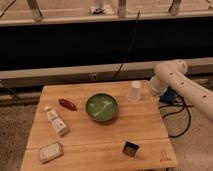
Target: Place the ceramic cup over the eraser
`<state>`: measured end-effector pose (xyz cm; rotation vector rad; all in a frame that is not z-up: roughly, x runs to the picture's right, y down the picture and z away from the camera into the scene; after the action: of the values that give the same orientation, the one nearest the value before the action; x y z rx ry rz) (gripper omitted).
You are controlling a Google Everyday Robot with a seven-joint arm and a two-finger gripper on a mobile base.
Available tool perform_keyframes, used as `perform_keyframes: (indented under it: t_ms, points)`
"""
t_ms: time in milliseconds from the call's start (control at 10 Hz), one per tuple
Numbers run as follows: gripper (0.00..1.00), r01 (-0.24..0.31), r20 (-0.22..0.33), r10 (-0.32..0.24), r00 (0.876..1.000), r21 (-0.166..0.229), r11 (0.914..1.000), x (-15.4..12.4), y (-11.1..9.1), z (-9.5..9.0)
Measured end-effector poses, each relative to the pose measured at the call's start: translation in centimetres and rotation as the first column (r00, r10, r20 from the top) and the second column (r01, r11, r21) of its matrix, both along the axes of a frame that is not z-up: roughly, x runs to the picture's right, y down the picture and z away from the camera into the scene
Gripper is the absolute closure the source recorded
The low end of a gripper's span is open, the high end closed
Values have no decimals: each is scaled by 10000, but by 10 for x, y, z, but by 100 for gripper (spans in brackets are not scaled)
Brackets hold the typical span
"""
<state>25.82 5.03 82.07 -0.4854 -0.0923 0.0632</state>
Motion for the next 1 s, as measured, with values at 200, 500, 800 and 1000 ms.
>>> perform_keyframes:
  t_ms: [200, 500, 800, 1000]
  points:
    - [20, 72, 26, -72, 10000, -10, 10000, -2, 1, 7]
    - [20, 248, 98, -248, 9996, 0, 9997, -9, -1, 17]
    - [20, 323, 79, -323, 9994, -23, 9995, -10, -2, 24]
    - [20, 248, -24, -248, 9997, 8, 9997, -6, -6, 22]
